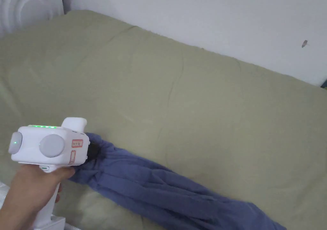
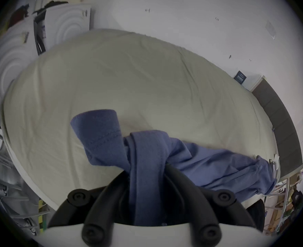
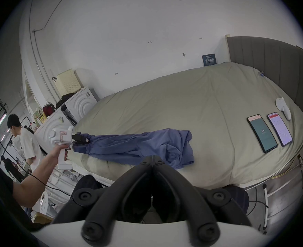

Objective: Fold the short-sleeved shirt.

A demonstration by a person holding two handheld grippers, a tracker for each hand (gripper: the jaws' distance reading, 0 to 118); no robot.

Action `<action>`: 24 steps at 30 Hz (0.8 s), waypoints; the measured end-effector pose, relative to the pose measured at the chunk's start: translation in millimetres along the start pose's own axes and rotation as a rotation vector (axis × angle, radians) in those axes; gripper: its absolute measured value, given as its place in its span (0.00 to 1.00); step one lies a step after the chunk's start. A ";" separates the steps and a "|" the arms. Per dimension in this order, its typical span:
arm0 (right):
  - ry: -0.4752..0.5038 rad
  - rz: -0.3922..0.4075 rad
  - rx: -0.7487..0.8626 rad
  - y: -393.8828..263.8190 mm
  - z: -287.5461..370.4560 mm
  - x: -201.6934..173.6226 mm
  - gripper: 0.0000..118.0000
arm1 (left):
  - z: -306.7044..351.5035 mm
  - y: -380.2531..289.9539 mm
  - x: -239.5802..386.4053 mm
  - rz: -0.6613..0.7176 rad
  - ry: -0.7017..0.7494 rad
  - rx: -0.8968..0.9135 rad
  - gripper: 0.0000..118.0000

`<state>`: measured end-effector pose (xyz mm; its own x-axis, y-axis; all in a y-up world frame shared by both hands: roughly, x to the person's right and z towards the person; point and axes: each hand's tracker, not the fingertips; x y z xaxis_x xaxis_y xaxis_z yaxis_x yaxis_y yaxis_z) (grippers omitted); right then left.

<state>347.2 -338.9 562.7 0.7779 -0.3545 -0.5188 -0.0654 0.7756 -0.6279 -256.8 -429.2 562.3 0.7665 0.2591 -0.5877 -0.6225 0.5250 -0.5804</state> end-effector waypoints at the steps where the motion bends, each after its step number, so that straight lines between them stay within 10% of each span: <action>1: 0.003 0.006 0.001 -0.4 -1.5 -0.6 0.00 | 12.2 -1.4 17.6 -0.013 0.003 0.022 0.07; 11: 0.014 -0.029 0.096 -5.5 6.5 0.2 0.00 | -44.1 -70.9 175.4 0.012 -0.226 -0.051 0.10; 12: 0.022 -0.037 0.111 -5.7 10.9 1.7 0.00 | -54.7 -75.0 176.2 0.020 -0.198 -0.027 0.17; 15: 0.004 0.002 0.130 -5.1 18.9 2.8 0.00 | -53.3 -74.4 178.4 0.035 -0.286 -0.041 0.90; 20: -0.004 0.052 0.140 -6.6 22.1 7.4 0.00 | 39.4 -41.5 158.7 -0.025 -0.418 0.201 0.94; 24: -0.021 0.073 0.136 -13.7 15.1 11.1 0.00 | 50.7 -20.2 119.8 0.000 -0.246 0.241 0.93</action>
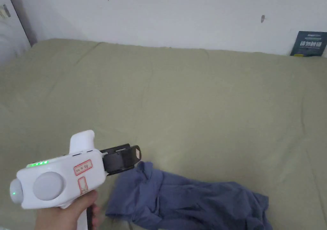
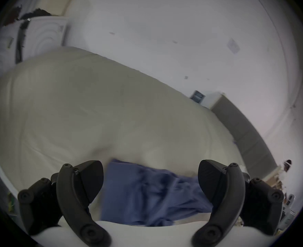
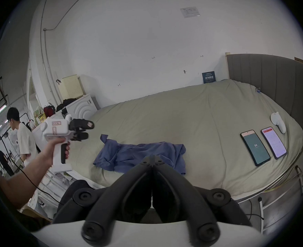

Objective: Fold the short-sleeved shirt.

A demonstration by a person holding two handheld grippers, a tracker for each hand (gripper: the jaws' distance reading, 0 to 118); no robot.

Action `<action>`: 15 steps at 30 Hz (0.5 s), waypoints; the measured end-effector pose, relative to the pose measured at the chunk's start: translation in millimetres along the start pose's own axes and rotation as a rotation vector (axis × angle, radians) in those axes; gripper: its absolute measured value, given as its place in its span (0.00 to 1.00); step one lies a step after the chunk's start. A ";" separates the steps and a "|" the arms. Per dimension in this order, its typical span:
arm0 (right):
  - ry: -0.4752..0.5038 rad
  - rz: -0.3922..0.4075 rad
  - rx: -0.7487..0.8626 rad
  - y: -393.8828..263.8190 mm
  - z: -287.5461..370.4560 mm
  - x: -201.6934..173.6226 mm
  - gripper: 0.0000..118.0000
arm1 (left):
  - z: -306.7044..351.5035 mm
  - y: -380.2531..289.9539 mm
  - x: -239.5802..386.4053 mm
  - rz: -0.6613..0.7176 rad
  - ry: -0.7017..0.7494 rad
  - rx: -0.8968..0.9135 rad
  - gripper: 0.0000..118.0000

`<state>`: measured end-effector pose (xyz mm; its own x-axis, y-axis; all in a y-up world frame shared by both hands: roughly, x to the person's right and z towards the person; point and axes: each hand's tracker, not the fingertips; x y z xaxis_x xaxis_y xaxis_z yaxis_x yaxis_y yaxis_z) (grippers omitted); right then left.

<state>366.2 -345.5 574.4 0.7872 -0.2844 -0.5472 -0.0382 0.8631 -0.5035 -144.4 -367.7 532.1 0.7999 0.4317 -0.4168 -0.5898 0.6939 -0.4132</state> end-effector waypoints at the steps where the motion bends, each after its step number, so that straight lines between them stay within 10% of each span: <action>1: -0.005 -0.003 -0.008 -1.9 -2.9 1.3 0.00 | -4.3 -2.6 -8.7 -0.016 0.016 -0.025 0.92; 3: -0.008 -0.011 -0.014 -4.4 -5.5 1.7 0.00 | -14.9 -16.1 -9.7 -0.098 0.013 -0.089 0.72; 5: -0.010 -0.024 -0.012 -4.0 -4.8 0.2 0.00 | -35.5 -35.0 -5.5 -0.138 0.040 -0.178 0.17; 8: -0.008 -0.034 -0.007 -4.0 -2.8 -2.5 0.00 | -70.2 -69.3 8.1 -0.149 0.129 -0.294 0.16; 15: -0.017 0.002 -0.022 0.6 5.1 -6.9 0.00 | -106.1 -112.9 98.5 -0.188 -0.162 -0.366 0.16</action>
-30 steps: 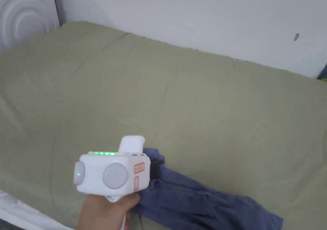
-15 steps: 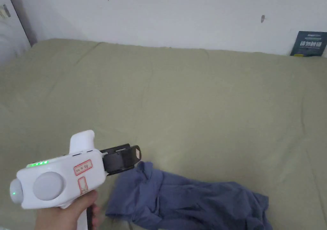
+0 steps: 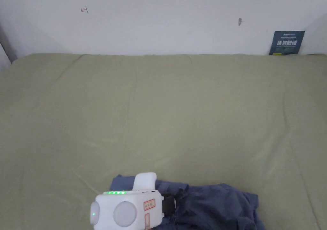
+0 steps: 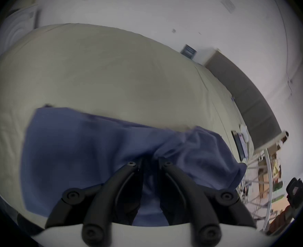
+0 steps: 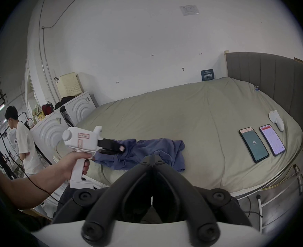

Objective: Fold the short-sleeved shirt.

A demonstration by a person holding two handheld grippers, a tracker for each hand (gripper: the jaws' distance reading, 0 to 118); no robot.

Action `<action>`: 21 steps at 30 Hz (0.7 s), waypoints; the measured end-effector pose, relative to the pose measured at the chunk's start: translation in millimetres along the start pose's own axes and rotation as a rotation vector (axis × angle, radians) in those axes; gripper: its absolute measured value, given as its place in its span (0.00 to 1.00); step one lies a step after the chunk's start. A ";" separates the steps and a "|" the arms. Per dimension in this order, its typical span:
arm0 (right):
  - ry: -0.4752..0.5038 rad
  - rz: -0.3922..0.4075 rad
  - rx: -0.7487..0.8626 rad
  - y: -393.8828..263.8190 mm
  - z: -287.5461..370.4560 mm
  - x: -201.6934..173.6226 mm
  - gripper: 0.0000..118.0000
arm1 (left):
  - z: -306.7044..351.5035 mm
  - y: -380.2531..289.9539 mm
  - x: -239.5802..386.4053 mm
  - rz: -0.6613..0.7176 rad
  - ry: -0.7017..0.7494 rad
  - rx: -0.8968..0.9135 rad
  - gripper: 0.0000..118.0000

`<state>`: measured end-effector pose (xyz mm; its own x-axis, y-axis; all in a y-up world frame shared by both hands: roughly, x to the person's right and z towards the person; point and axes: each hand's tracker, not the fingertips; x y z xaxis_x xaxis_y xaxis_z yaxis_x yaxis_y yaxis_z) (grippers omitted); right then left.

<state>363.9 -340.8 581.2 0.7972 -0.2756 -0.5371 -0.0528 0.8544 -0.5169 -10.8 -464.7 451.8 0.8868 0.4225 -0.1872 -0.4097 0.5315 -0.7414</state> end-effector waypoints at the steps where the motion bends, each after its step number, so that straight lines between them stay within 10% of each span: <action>1: -0.005 0.005 -0.002 0.1 0.5 0.1 0.00 | -10.1 -0.9 -0.3 0.018 0.006 -0.049 0.16; 7: -0.024 0.014 0.012 3.7 8.6 -0.6 0.00 | 66.5 14.2 -12.9 -0.090 0.013 0.153 0.16; 12: -0.003 0.039 -0.050 -1.7 -14.7 -3.5 0.00 | 121.5 17.1 -57.9 -0.333 0.428 0.172 0.16; 15: 0.050 0.021 -0.058 -2.2 -26.9 -11.9 0.00 | 129.3 17.0 -87.6 -0.133 0.200 0.139 0.18; 18: 0.065 0.037 -0.053 2.3 -27.9 -25.5 0.00 | 128.5 19.5 -133.0 0.125 0.033 0.148 0.95; 21: 0.070 0.060 -0.061 2.8 -27.0 -31.7 0.00 | 123.5 19.7 -195.7 0.408 -0.121 0.174 1.00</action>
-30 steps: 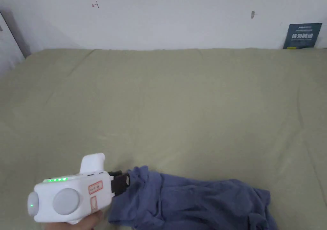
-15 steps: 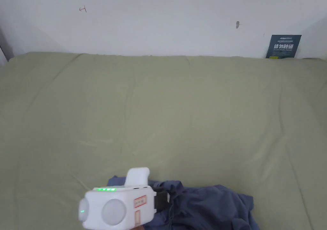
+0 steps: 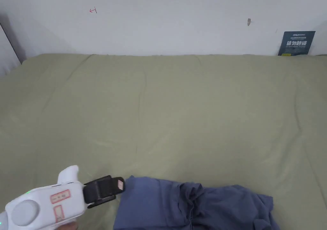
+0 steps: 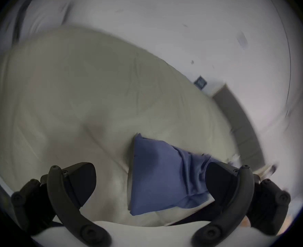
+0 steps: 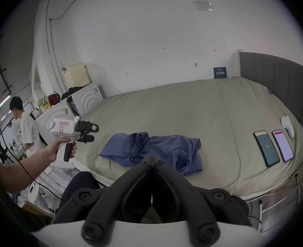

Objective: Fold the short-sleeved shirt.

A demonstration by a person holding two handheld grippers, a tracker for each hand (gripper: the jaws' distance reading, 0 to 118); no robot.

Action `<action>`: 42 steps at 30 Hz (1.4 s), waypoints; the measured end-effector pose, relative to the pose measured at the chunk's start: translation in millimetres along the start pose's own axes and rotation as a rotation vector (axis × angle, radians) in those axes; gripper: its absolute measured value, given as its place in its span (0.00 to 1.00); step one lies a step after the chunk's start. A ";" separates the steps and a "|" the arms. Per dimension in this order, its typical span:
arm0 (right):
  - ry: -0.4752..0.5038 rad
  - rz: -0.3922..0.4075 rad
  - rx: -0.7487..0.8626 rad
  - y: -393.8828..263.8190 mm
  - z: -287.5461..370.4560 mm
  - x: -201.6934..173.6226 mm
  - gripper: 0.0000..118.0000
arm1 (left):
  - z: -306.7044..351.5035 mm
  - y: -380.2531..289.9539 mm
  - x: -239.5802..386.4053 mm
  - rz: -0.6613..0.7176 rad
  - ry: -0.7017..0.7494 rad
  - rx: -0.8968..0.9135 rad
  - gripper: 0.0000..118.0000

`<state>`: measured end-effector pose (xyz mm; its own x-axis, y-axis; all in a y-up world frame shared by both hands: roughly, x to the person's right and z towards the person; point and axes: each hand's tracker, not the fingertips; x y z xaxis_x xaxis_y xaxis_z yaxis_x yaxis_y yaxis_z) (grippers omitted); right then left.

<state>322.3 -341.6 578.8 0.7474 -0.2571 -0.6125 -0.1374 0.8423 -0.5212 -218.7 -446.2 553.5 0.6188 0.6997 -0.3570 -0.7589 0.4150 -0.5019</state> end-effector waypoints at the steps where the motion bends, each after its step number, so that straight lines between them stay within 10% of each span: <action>1: 0.000 0.000 -0.009 -0.4 -0.3 -0.2 0.00 | -5.2 4.2 -20.5 0.096 -0.089 -0.052 1.00; 5: -0.032 0.018 -0.066 -2.8 -5.8 0.9 0.00 | -45.8 -13.8 -78.4 0.425 -0.434 -0.288 1.00; 12: -0.031 -0.017 -0.087 -2.4 -9.4 -3.2 0.00 | -97.3 -17.7 -39.2 0.174 -0.590 -0.353 1.00; 13: -0.031 -0.021 -0.092 -1.7 -9.9 -5.5 0.00 | -102.5 -19.3 -32.5 0.134 -0.571 -0.350 0.89; 15: -0.044 -0.019 -0.097 -1.6 -9.5 -9.1 0.00 | -103.8 -22.7 -18.8 0.063 -0.434 -0.345 0.08; 17: -0.054 -0.014 -0.096 -1.4 -6.8 -11.1 0.00 | -118.6 -38.2 -34.0 0.147 -0.092 -0.313 0.08; 19: -0.049 -0.020 -0.095 -0.7 -5.7 -10.7 0.00 | -100.1 -34.8 -15.6 0.174 -0.300 -0.294 0.08; 23: -0.061 -0.004 -0.090 0.5 -4.4 -9.2 0.00 | -66.1 -25.4 -10.0 0.147 -0.127 -0.261 0.08; 31: -0.019 0.003 -0.075 -1.7 -10.5 -9.7 0.00 | 4.5 8.8 -8.9 -0.247 0.421 -0.133 0.08; 42: -0.035 0.036 -0.058 -15.4 -0.1 -16.0 0.00 | -107.5 -95.8 171.5 -0.647 0.256 -0.232 0.08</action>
<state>312.3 -350.5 596.5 0.7634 -0.2098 -0.6109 -0.2012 0.8215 -0.5335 -18.1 -428.5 455.7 0.9781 0.1870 -0.0909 -0.1803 0.5453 -0.8186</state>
